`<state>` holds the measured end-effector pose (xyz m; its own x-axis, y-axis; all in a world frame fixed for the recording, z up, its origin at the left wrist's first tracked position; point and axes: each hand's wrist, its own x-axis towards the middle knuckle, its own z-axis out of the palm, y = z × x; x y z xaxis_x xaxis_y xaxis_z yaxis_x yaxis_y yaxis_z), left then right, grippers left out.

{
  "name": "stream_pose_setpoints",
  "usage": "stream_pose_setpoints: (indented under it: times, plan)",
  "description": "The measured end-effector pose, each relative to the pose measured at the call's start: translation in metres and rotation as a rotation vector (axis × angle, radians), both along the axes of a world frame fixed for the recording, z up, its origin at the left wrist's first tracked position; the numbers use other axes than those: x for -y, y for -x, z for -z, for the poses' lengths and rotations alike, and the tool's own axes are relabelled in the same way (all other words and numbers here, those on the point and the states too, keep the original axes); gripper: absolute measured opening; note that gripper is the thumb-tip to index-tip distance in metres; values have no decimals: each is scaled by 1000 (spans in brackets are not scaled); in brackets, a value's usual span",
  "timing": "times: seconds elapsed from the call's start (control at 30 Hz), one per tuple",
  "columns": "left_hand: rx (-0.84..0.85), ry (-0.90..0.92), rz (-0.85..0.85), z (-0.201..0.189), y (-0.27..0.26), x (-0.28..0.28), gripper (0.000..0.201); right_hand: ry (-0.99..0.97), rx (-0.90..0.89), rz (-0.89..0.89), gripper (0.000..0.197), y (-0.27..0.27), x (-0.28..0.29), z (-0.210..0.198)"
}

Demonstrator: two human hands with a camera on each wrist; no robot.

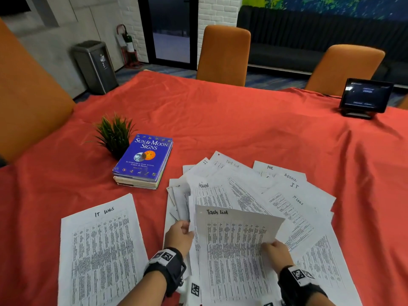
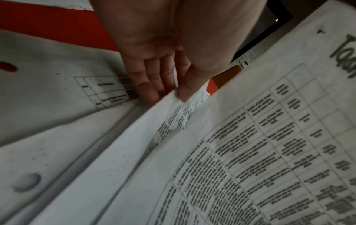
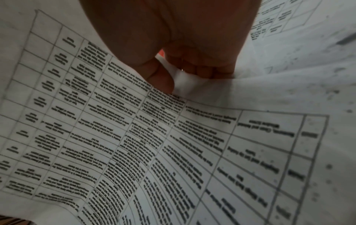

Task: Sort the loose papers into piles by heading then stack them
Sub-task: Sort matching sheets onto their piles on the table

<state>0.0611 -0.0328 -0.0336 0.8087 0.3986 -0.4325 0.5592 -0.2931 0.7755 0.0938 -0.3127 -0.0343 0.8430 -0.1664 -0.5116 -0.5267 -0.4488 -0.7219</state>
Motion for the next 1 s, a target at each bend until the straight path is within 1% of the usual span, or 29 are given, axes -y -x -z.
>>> stream_pose_setpoints:
  times: [0.1,0.2,0.27,0.37,0.4,0.47,0.53,0.6,0.67,0.77,0.83,0.93,0.97,1.0]
  plan:
    - [-54,40,50,9,-1,-4,20,-51,48,-1,14,-2,-2,-9]
    - [-137,45,146,25,3,-11,18,-7,71,-3,11,-7,-2,-12]
    - [-175,54,190,26,6,-12,27,49,72,23,12,-12,-2,-8]
    - [-201,87,217,29,10,-9,34,145,-3,27,28,-14,-4,-3]
    - [-204,119,219,22,12,-5,34,159,-27,18,33,-13,-4,-1]
    - [-197,216,202,11,15,2,29,161,-62,-3,38,-9,-6,1]
    - [-165,270,247,-1,17,9,33,146,-84,-34,40,-5,-9,0]
    - [-165,260,325,-8,18,16,41,117,-89,-54,40,-4,-13,-1]
    - [-186,189,380,-10,17,21,43,96,-86,-60,40,-5,-16,-2]
    - [-193,125,408,-14,16,26,43,83,-51,-60,41,-7,-17,-5]
    - [-164,150,417,-19,15,27,43,89,-32,-27,42,-8,-16,-10]
    - [-119,232,427,-24,14,28,43,133,21,9,51,-13,-8,-7]
    - [-103,264,427,-23,13,27,43,135,32,14,50,-15,-5,-6]
    - [-91,290,424,-21,12,27,46,102,43,26,40,-16,-3,-6]
